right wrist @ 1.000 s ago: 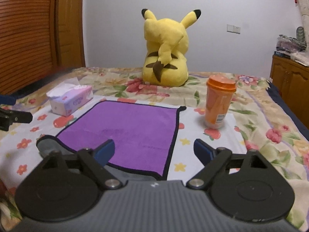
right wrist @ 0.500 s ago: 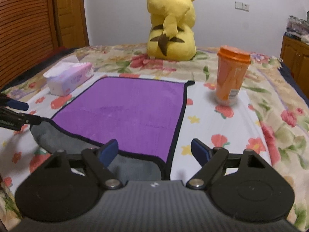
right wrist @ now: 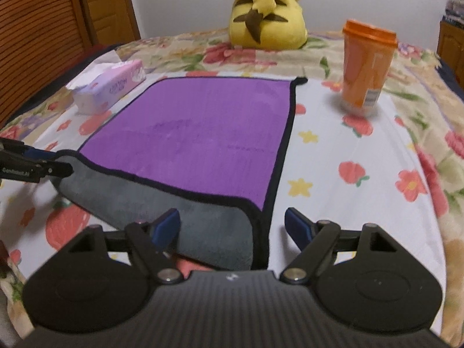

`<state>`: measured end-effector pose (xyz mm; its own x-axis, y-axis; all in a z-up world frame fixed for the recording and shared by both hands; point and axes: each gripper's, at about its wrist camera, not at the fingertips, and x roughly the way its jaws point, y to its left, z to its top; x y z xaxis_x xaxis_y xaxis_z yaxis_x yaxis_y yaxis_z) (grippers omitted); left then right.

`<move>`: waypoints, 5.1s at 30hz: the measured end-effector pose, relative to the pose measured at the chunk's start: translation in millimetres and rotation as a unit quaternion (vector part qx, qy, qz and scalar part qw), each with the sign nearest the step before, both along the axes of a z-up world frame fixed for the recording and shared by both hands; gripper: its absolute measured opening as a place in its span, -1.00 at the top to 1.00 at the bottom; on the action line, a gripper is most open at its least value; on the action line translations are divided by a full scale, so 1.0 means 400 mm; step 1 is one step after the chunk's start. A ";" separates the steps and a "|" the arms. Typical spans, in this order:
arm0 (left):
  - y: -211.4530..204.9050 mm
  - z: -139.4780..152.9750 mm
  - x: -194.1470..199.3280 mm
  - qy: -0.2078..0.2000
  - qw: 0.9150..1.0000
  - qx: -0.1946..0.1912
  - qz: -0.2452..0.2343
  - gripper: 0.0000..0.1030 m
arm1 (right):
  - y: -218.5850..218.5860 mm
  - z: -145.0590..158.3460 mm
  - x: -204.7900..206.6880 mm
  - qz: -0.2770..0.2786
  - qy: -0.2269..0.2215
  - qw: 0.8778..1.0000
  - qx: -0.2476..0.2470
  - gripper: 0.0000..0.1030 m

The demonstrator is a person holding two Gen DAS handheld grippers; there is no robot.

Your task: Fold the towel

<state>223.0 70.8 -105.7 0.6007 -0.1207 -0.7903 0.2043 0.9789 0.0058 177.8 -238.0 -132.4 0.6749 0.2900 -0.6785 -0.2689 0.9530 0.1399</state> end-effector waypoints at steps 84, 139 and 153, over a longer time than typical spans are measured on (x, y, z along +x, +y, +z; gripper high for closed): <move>-0.045 0.121 0.083 -0.146 0.988 -0.044 -0.009 0.86 | -0.049 0.056 0.160 0.009 -0.096 0.994 0.045 0.90; -0.048 0.146 0.354 -0.213 0.975 -0.058 0.031 0.86 | 0.000 0.155 0.411 0.032 -0.207 0.976 -0.057 0.92; -0.054 0.014 0.448 -0.198 0.978 -0.055 0.026 0.86 | 0.008 0.034 0.498 0.011 -0.180 0.981 -0.068 0.92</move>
<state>402.3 49.1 -100.3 0.8649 -0.1537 -0.4779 0.1575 0.9870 -0.0325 376.9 -234.7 -118.7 0.8727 0.2299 -0.4309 -0.2976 0.9499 -0.0960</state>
